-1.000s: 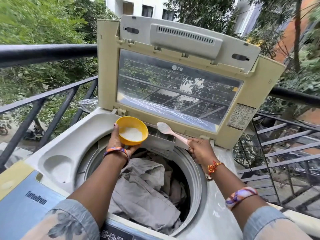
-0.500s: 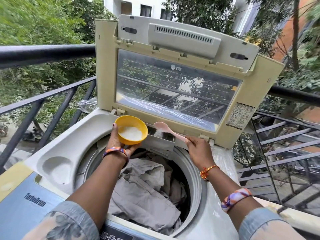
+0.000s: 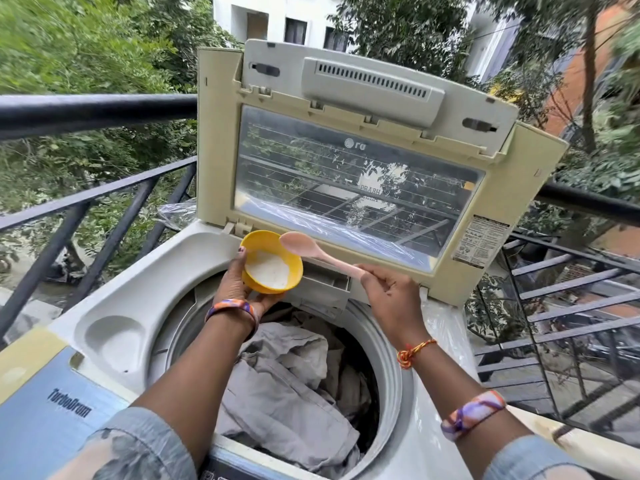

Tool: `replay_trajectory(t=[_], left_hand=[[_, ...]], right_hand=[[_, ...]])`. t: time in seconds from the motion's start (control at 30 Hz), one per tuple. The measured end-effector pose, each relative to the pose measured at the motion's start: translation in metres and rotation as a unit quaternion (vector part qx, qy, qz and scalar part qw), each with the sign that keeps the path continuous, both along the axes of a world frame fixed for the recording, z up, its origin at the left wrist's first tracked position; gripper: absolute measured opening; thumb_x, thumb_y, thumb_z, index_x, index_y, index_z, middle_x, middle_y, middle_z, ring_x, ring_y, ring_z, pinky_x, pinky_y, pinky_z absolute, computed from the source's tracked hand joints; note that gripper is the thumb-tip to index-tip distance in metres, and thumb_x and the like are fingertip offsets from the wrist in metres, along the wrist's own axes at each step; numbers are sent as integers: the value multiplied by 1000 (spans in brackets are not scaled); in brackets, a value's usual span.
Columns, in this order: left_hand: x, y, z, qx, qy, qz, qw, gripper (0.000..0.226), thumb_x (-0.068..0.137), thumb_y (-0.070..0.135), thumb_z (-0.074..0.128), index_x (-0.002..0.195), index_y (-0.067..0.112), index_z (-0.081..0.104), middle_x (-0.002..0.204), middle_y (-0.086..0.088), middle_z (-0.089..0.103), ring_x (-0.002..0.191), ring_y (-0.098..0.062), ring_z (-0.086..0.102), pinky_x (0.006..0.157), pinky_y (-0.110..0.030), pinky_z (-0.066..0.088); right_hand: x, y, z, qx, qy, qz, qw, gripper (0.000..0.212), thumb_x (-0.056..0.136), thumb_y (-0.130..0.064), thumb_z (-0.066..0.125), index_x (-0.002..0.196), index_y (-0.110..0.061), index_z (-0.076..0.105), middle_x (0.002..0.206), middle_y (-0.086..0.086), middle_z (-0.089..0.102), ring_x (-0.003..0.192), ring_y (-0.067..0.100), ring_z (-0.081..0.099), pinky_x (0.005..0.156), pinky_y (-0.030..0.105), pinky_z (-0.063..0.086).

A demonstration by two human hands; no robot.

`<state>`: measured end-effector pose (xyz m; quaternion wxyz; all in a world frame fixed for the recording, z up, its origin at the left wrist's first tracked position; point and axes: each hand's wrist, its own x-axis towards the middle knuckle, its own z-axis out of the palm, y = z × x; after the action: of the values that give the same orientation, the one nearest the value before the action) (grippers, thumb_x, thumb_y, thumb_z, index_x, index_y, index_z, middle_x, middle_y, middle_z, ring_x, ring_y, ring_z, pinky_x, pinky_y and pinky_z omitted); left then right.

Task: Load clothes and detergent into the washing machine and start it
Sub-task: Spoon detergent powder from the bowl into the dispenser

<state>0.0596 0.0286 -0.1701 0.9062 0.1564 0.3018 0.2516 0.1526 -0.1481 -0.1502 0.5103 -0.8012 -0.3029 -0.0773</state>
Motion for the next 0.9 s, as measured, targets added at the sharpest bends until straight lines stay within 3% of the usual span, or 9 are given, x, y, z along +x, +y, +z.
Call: replay_trajectory(t=[0.1, 0.23, 0.3, 0.47, 0.5, 0.6, 0.63, 0.77, 0.9], left_hand=[[0, 1, -1, 23, -16, -20, 999, 35, 86, 29, 59, 117, 16, 49, 114, -12, 51, 88, -30, 55, 70, -60, 49], [-2, 4, -5, 47, -28, -47, 997, 50, 85, 24, 58, 133, 14, 45, 121, -11, 54, 101, -31, 57, 56, -54, 54], [-1, 6, -5, 58, -32, -51, 996, 49, 85, 23, 56, 133, 14, 46, 130, -11, 52, 113, -32, 54, 61, -54, 54], [-1, 6, -5, 45, -61, -62, 995, 15, 85, 27, 54, 90, 13, 55, 98, -9, 59, 88, -27, 58, 52, -47, 56], [-1, 6, -4, 45, -75, -74, 993, 22, 78, 29, 63, 90, 12, 56, 98, -10, 59, 89, -28, 58, 52, -49, 55], [-3, 4, -2, 43, -110, -104, 988, 84, 17, 29, 90, 93, 11, 59, 101, -13, 62, 93, -32, 58, 53, -54, 54], [-3, 4, -2, 44, -110, -108, 987, 87, 16, 29, 91, 96, 11, 59, 106, -14, 62, 94, -32, 58, 53, -53, 54], [-2, 4, -2, 8, -101, -88, 991, 60, 67, 36, 74, 118, 12, 55, 139, -14, 49, 124, -35, 49, 55, -56, 53], [-1, 7, -6, 6, -99, -81, 992, 27, 85, 36, 54, 99, 14, 57, 140, -15, 47, 127, -35, 46, 55, -56, 52]], right_hand=[[-8, 6, 2, -101, -142, 13, 985, 21, 87, -14, 58, 102, -12, 72, 58, -6, 60, 42, 1, 43, 44, 7, 26], [-14, 11, -1, -175, -325, -16, 929, 27, 85, -26, 49, 96, -16, 71, 58, 4, 63, 44, 24, 58, 35, 28, 46], [-16, 12, -1, -166, -353, 0, 921, 33, 87, -29, 42, 97, -15, 70, 58, 3, 62, 45, 24, 59, 34, 31, 47], [-15, 13, 1, -116, -333, 1, 936, 36, 90, -27, 41, 108, -11, 68, 67, 6, 67, 50, 23, 61, 40, 30, 49], [-16, 15, 2, -122, -344, 3, 931, 35, 90, -26, 41, 108, -11, 68, 67, 6, 67, 50, 23, 61, 39, 30, 49], [-20, 18, 3, -140, -364, 50, 920, 32, 91, -23, 43, 111, -12, 65, 65, 4, 62, 49, 23, 58, 38, 33, 48], [-20, 18, 2, -135, -356, 56, 923, 32, 91, -22, 44, 112, -11, 64, 65, 4, 61, 50, 23, 58, 39, 34, 48], [-25, 18, 1, -159, -378, 74, 909, 31, 90, -19, 44, 112, -8, 64, 64, 5, 61, 50, 23, 57, 39, 31, 48], [-25, 19, 6, -172, -395, 72, 900, 31, 91, -19, 44, 112, -9, 64, 63, 4, 58, 46, 22, 54, 36, 32, 46]])
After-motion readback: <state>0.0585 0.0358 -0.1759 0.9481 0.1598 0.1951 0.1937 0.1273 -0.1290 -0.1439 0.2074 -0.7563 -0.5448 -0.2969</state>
